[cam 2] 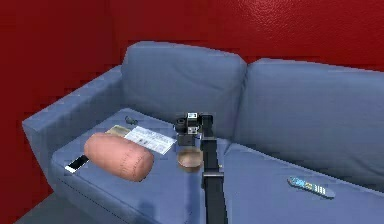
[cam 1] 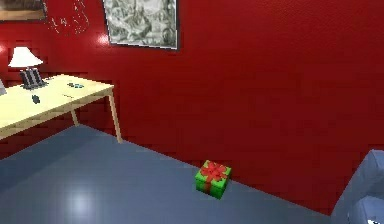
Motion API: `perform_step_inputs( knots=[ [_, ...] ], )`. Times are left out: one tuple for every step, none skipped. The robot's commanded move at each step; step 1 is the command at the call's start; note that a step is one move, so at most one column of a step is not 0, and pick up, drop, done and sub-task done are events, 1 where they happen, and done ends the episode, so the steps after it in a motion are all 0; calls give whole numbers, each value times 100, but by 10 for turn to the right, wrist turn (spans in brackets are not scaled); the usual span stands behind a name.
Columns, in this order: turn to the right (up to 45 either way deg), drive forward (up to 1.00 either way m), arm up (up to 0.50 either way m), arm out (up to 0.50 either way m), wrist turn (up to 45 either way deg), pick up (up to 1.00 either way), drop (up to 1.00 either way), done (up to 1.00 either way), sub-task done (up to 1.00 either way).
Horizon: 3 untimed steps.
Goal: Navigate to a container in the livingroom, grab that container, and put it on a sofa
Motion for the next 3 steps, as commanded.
perform_step_inputs(
  knots=[
    [0,0,10,0,0,0,0,0,0],
    [0,0,0,-8,0,0,0,0,0],
    [0,0,0,0,0,0,0,100,0]
  ],
)
